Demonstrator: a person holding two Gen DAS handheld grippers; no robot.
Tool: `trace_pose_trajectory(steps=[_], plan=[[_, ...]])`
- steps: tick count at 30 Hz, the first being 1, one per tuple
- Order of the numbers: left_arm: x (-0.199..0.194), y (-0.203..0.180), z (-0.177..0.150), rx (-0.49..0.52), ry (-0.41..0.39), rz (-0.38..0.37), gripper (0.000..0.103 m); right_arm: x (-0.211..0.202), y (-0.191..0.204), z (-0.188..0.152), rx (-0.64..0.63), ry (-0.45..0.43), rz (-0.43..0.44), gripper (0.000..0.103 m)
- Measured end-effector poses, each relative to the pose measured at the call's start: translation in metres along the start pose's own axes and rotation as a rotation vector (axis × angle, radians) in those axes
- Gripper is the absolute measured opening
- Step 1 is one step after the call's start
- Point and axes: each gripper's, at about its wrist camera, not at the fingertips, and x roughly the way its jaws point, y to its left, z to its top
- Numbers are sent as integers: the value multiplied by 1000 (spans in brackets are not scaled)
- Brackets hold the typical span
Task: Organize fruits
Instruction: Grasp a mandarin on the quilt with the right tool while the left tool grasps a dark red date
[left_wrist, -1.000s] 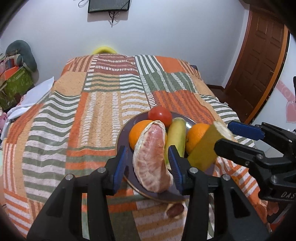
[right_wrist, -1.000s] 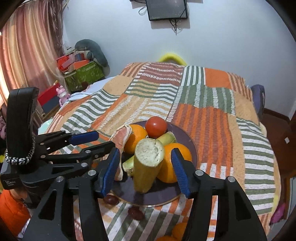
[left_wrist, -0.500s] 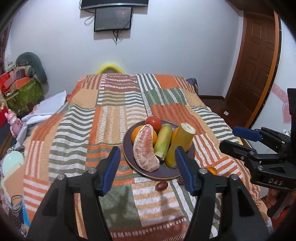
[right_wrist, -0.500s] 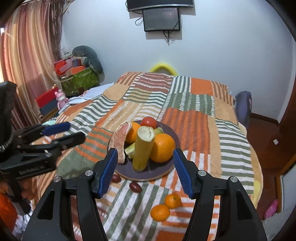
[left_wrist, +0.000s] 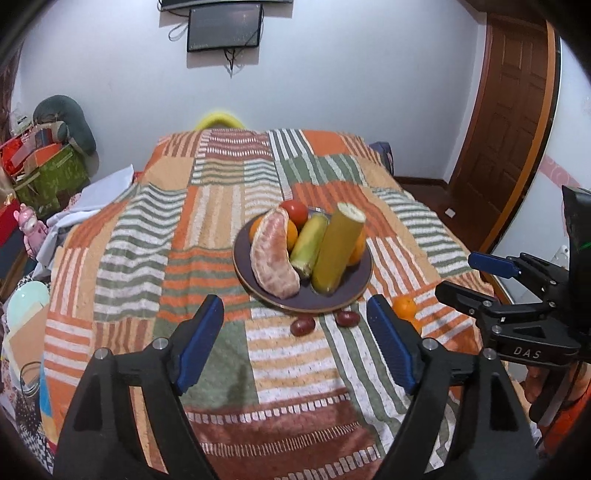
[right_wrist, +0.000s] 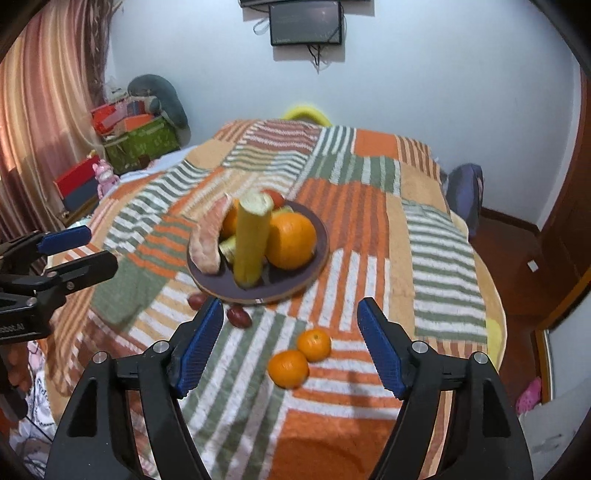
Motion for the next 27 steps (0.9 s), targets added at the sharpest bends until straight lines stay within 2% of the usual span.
trace_pose_trajectory(steps=[5, 10, 13, 14, 16, 21, 27], plan=[[21, -3, -10, 0, 58, -5, 80, 16, -6, -16, 16, 54, 2, 72], [46, 1, -21, -8, 119, 0, 80, 35, -7, -35, 46, 123, 46, 71], [59, 3, -26, -8, 146, 4, 78, 46, -7, -45, 52, 157, 55, 64], [62, 4, -27, -8, 150, 2, 76, 50, -7, -47, 54, 171, 61, 59], [70, 5, -29, -1, 168, -11, 66, 57, -8, -50, 62, 195, 72, 51], [88, 7, -32, -4, 202, -35, 54, 66, -9, -54, 81, 228, 105, 38], [106, 7, -30, -10, 221, -51, 45, 66, -9, -53, 77, 220, 111, 35]])
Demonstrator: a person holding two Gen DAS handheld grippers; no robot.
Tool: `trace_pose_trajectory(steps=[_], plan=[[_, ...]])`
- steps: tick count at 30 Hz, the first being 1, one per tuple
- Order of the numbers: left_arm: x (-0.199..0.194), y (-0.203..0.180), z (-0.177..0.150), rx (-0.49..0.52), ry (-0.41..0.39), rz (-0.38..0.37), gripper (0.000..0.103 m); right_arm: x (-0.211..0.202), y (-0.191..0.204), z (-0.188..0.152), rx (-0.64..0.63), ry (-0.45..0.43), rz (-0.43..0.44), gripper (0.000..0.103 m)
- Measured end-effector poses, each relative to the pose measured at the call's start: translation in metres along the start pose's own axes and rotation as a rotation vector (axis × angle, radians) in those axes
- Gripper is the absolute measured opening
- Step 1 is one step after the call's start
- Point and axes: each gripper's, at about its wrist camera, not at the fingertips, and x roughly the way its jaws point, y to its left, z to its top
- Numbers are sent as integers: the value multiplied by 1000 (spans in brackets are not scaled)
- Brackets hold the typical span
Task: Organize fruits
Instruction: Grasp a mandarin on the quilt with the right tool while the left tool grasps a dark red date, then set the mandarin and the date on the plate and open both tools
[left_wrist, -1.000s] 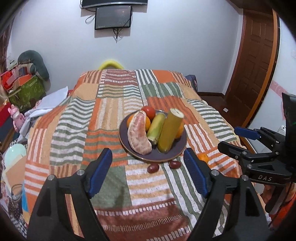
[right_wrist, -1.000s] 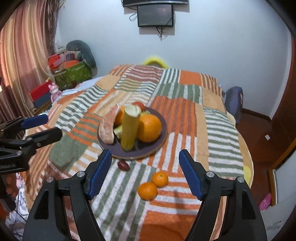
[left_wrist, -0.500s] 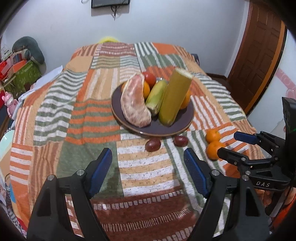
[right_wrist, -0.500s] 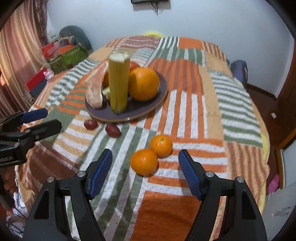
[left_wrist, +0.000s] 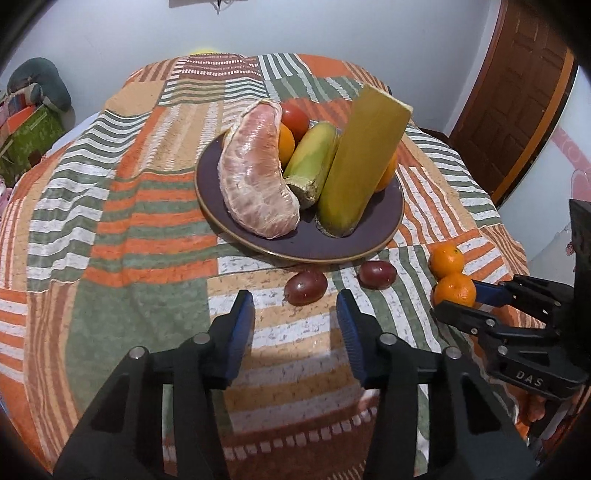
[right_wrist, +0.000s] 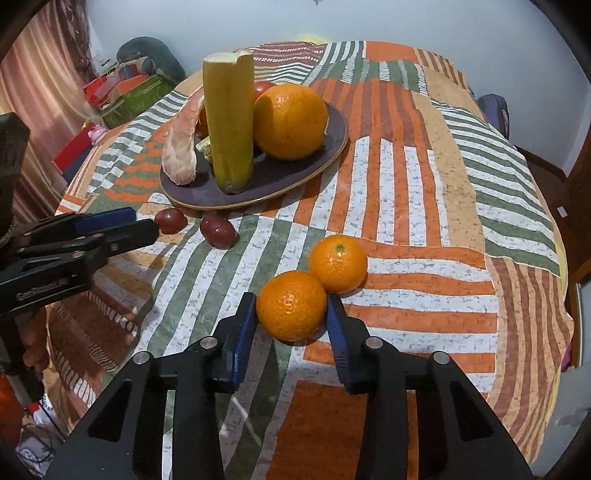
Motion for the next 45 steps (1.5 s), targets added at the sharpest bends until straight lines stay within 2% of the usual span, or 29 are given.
trace_pose_trajectory(steps=[5, 12, 17, 31, 38, 45], plan=[[13, 3, 4, -24, 19, -24, 40, -2, -2, 2, 11, -11, 13, 34], [17, 1, 6, -25, 16, -46, 24, -10, 0, 9, 2, -42, 14, 34], [12, 0, 5, -26, 14, -47, 23, -13, 2, 13, -18, -55, 3, 34], [-31, -4, 24, -3, -106, -22, 23, -37, 8, 49, -53, -169, -3, 34], [-29, -5, 32, -8, -123, -20, 23, -29, 11, 63, -74, -191, -9, 34], [-13, -5, 37, -3, -109, 1, 23, -7, 14, 71, -86, -167, 3, 34]])
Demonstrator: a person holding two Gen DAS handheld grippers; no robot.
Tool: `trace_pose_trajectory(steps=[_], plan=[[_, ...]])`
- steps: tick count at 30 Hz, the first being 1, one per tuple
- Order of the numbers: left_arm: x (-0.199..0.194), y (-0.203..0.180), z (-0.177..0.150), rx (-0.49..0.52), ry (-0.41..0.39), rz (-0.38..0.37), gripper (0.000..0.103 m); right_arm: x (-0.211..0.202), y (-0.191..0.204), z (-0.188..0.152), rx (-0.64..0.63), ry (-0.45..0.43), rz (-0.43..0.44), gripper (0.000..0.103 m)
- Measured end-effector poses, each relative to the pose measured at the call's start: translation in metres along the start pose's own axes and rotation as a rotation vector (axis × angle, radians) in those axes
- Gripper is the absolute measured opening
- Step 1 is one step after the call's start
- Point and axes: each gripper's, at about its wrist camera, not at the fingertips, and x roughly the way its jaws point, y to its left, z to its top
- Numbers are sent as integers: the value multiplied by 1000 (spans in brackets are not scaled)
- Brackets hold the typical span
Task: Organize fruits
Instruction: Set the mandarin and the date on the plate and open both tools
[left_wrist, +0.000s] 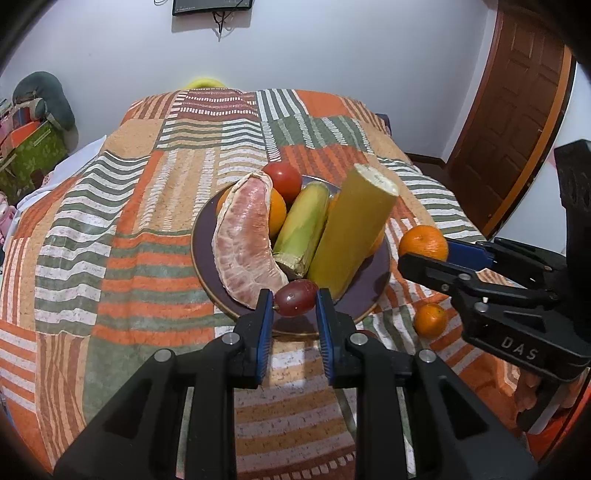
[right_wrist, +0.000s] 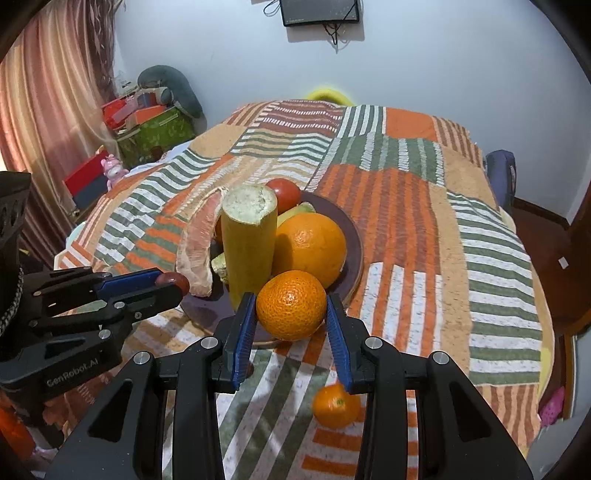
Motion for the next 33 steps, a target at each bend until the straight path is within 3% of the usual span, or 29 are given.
trace_pose_trajectory(steps=[20, 24, 33], plan=[[35, 1, -7, -5, 71, -2, 24, 36, -4, -6, 1, 74, 37, 36], [32, 1, -6, -9, 71, -4, 30, 32, -6, -3, 2, 60, 30, 45], [8, -3, -6, -13, 36, 6, 47, 5, -13, 2, 5, 16, 7, 46]])
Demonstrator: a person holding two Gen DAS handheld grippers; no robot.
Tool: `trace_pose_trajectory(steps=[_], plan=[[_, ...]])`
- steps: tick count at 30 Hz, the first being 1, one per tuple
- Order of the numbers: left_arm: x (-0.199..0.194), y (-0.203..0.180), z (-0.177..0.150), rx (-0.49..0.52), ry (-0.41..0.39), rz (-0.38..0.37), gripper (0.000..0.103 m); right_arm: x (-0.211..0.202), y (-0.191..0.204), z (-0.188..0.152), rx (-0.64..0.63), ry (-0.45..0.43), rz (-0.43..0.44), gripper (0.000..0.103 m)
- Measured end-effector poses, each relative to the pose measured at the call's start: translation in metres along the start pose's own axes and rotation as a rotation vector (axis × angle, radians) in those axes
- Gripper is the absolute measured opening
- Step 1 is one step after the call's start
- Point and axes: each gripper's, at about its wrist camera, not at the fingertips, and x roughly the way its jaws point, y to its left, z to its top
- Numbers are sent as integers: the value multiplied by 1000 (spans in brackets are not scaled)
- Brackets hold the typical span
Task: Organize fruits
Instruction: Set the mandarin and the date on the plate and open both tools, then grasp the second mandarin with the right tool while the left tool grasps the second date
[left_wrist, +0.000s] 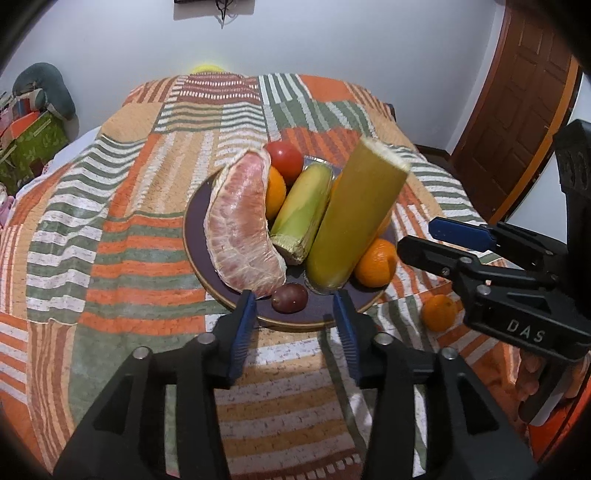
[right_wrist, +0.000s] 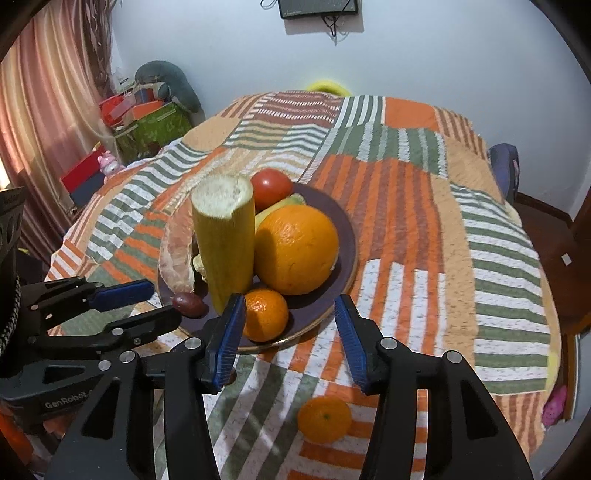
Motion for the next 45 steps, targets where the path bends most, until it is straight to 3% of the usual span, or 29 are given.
trace_pose_trajectory(steps=[7, 9, 15, 23, 32, 40, 45], plan=[[-24, -13, -2, 17, -30, 6, 58, -33, -7, -3, -7, -44, -43, 47], [-26, -16, -5, 21, -24, 0, 59, -40, -11, -5, 0, -53, -53, 53], [-18, -31, -16, 25, 34, -23, 59, -50, -20, -15, 13, -52, -72, 55], [12, -42, -26, 29, 108, -27, 59, -34, -24, -33, 7, 23, -61, 55], [30, -46, -25, 36, 119, -23, 46, -8, -26, -53, 19, 97, -19, 54], [37, -49, -23, 60, 105, -19, 30, 2, -25, -60, 25, 123, 17, 39], [36, -50, -24, 67, 101, -20, 29, 1, -19, -60, 9, 122, 22, 32]])
